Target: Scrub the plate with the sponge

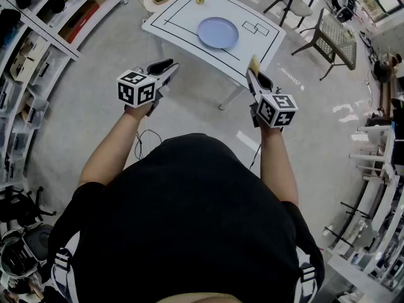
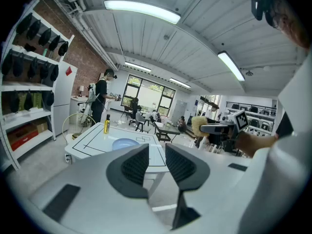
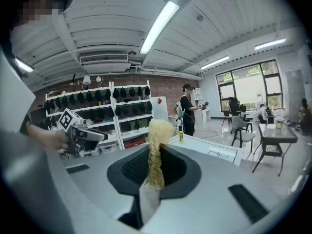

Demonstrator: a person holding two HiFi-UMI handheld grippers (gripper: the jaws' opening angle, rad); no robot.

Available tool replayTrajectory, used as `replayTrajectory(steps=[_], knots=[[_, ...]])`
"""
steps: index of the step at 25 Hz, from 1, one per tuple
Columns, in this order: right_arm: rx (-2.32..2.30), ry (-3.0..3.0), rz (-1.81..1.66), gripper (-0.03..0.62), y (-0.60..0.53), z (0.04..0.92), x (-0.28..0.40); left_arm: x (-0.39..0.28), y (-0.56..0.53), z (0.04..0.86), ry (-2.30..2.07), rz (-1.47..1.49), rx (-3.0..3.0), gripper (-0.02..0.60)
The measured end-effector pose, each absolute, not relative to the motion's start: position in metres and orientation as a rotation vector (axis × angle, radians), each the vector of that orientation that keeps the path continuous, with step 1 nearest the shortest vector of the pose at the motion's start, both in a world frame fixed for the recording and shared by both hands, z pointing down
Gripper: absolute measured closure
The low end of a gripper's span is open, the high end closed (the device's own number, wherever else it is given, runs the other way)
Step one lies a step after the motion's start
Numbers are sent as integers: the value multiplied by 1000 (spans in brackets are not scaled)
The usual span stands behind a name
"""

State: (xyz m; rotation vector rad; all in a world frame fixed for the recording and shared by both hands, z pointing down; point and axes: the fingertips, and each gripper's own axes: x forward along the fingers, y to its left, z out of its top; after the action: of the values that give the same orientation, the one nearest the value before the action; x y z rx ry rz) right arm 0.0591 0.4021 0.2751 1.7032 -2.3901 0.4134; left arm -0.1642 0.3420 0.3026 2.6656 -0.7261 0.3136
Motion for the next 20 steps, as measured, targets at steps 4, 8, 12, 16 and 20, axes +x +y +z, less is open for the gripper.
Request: replayTrajectory(steps=[4,8,12,16,20], knots=[[1701,-2382,416,559,408,273,50,-174,348,297,-722,320,2670,471],[1708,-2388,404,559,410,267,42,-180,350,290,-717,310,2688,471],[1724,-2396,394,559,411,260,42,-182,351,283,-724,283,2692,471],[1736,-2394,388,559,406,257,46,-179,348,281,-721,267,2695,471],[1736,-2392,416,559,399,263,48,-177,345,286,-716,279,2676,471]])
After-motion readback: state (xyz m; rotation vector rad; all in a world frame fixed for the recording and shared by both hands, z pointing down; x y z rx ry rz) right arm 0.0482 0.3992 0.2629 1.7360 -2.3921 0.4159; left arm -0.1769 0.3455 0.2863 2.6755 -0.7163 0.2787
